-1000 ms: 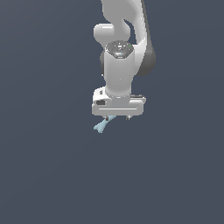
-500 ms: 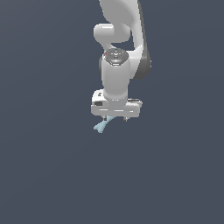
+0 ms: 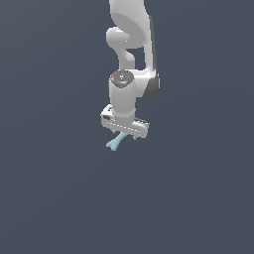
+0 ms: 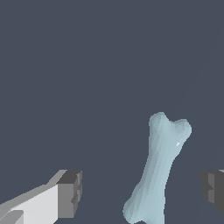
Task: Pick up the object and move it to a goal position.
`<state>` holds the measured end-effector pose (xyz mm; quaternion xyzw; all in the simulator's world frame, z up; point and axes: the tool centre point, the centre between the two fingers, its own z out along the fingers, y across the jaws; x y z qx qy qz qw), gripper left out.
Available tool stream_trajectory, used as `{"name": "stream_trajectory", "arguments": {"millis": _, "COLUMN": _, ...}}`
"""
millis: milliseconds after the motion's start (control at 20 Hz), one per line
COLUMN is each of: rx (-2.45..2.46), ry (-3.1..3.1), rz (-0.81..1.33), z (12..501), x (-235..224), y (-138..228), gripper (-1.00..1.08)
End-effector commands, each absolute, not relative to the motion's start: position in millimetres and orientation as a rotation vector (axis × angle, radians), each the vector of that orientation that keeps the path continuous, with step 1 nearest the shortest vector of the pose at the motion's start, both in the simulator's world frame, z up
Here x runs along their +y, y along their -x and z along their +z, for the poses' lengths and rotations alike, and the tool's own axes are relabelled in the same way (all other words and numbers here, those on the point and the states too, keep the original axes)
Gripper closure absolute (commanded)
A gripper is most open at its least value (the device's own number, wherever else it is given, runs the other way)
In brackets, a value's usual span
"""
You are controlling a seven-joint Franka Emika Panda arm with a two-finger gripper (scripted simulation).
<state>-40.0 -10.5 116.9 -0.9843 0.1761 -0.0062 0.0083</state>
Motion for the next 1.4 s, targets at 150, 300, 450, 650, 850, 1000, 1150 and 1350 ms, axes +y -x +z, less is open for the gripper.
{"name": "stream_trajectory", "arguments": {"millis": 150, "rx": 0.788, "ry": 3.031, "rz": -0.008, "z": 87, "x": -26, "y": 67, "gripper": -0.92}}
{"name": "stream_trajectory", "arguments": {"millis": 300, "rx": 0.879, "ry": 3.01, "rz": -0.004, "z": 77, "x": -32, "y": 79, "gripper": -0.92}}
{"name": "stream_trajectory", "arguments": {"millis": 450, "rx": 0.944, "ry": 2.993, "rz": -0.002, "z": 70, "x": -36, "y": 87, "gripper": -0.92}}
{"name": "stream_trajectory", "arguments": {"millis": 650, "rx": 0.99, "ry": 2.981, "rz": 0.0, "z": 65, "x": -39, "y": 93, "gripper": -0.92}}
{"name": "stream_trajectory", "arguments": {"millis": 850, "rx": 0.987, "ry": 2.982, "rz": 0.001, "z": 65, "x": -39, "y": 93, "gripper": -0.92}}
{"name": "stream_trajectory", "arguments": {"millis": 1000, "rx": 0.988, "ry": 2.982, "rz": 0.001, "z": 60, "x": -39, "y": 93, "gripper": -0.92}}
{"name": "stream_trajectory", "arguments": {"millis": 1150, "rx": 0.99, "ry": 2.981, "rz": 0.001, "z": 50, "x": -39, "y": 94, "gripper": -0.92}}
{"name": "stream_trajectory", "arguments": {"millis": 1350, "rx": 0.994, "ry": 2.98, "rz": 0.0, "z": 31, "x": -39, "y": 94, "gripper": -0.92}}
